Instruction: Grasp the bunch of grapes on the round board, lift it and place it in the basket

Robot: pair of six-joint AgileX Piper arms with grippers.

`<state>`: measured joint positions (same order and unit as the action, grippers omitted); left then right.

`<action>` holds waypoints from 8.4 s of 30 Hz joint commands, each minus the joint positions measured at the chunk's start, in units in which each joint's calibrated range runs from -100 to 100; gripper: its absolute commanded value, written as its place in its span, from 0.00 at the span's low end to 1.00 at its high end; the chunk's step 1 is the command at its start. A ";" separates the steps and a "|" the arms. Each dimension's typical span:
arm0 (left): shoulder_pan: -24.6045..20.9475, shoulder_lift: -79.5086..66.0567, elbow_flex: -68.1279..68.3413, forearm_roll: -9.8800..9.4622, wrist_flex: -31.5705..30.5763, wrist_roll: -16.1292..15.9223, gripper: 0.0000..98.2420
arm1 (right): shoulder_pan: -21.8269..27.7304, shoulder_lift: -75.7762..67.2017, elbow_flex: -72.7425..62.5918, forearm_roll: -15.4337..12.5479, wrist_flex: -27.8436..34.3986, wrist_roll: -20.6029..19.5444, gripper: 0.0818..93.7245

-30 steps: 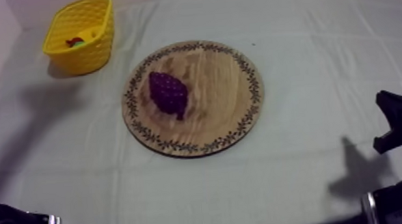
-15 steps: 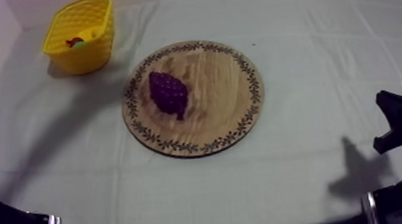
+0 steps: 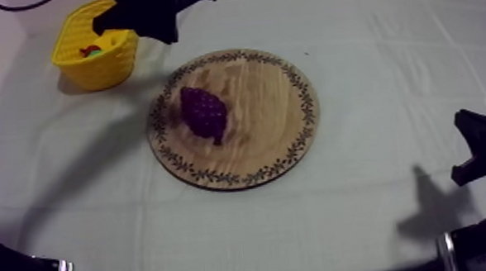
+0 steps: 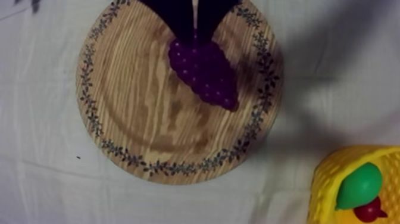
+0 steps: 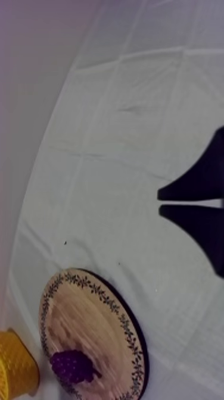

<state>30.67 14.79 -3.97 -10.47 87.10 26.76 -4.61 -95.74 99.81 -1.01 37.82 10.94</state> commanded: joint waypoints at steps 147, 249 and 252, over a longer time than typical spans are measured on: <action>-24.40 8.16 -10.69 -3.83 -22.70 -14.18 0.42 | 0.02 -0.01 -0.03 0.01 0.00 -0.02 0.00; -28.96 -105.67 98.66 5.41 -57.80 -30.57 0.00 | 0.02 -0.01 -0.03 0.01 0.00 -0.02 0.00; -28.92 -107.97 100.45 5.50 -57.49 -30.48 0.00 | 0.02 -0.01 -0.03 0.01 0.00 -0.02 0.00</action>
<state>1.77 -92.18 95.92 -4.97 29.47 -3.77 -4.61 -95.74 99.81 -1.01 37.82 10.92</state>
